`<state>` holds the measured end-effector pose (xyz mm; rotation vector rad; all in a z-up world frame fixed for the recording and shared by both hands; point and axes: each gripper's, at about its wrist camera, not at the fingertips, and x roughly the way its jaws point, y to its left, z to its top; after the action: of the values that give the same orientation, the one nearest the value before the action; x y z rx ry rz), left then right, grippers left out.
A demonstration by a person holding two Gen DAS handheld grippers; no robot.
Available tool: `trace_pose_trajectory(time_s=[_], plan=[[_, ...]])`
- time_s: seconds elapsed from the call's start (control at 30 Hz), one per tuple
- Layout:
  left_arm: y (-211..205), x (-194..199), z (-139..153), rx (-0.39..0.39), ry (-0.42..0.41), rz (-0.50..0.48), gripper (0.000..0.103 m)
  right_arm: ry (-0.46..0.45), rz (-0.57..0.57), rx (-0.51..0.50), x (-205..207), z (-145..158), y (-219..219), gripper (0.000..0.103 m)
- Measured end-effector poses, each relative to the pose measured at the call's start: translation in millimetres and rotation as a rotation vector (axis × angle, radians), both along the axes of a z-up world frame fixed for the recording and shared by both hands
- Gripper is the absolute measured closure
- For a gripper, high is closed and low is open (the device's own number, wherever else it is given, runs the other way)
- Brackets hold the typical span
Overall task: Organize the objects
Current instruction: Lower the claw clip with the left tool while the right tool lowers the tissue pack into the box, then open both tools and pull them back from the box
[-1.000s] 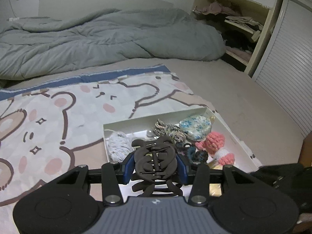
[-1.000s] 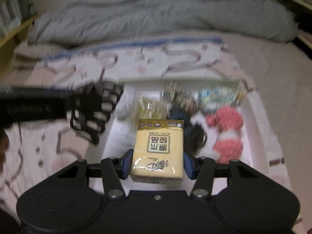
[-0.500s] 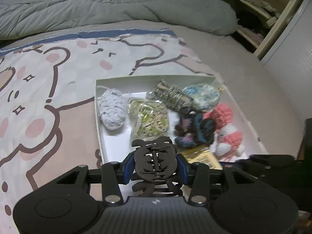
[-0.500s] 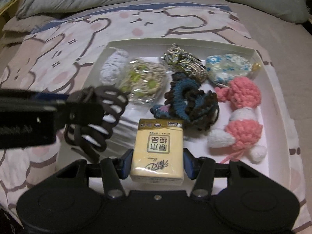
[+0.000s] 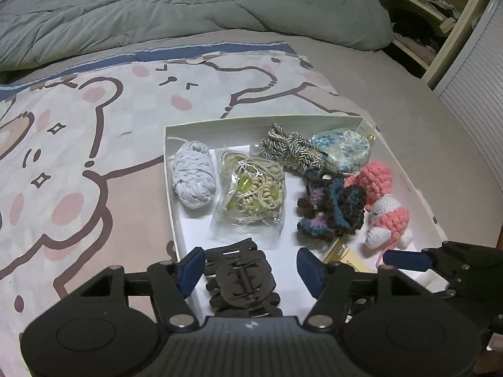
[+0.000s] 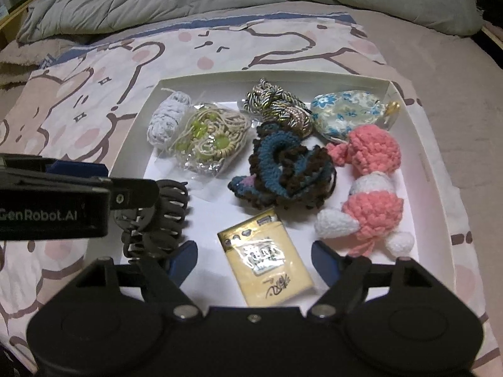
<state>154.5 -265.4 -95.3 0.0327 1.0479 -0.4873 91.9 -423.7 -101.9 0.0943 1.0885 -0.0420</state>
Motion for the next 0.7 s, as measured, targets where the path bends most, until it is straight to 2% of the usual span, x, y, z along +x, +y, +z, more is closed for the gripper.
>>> trace_pose_trajectory(time_s=[0.17, 0.27, 0.43, 0.47, 0.5, 0.53, 0.57, 0.7], plan=[[5.5, -1.6, 6.5, -0.012, -0.013, 0.010, 0.038, -0.030, 0.002, 0.013, -4.2, 7.2, -0.6, 0.022], [12.4, -3.8, 14.5, -0.005, -0.047, 0.021, 0.038, -0.079, 0.027, 0.038, -9.1, 14.2, -1.5, 0.009], [29.4, -6.4, 30.2, -0.010, -0.084, 0.050, 0.037, -0.108, 0.014, 0.018, -17.1, 29.7, 1.3, 0.006], [33.1, -7.9, 34.2, -0.014, -0.091, 0.058, 0.035, -0.118, 0.010, 0.018, -18.9, 32.5, 1.6, 0.004], [36.3, -9.5, 37.6, -0.016, -0.098, 0.065, 0.029, -0.128, 0.003, 0.014, -21.4, 36.1, 2.2, 0.000], [39.6, -11.8, 41.8, -0.012, -0.109, 0.074, 0.020, -0.137, -0.003, 0.010, -23.8, 39.6, 3.0, 0.000], [41.6, -13.9, 45.0, -0.005, -0.118, 0.076, 0.017, -0.145, -0.010, 0.008, -26.7, 42.9, 3.7, 0.000], [50.4, -24.3, 57.7, 0.020, -0.154, 0.062, 0.009, -0.197, -0.044, 0.000, -40.7, 60.5, 6.4, 0.000]])
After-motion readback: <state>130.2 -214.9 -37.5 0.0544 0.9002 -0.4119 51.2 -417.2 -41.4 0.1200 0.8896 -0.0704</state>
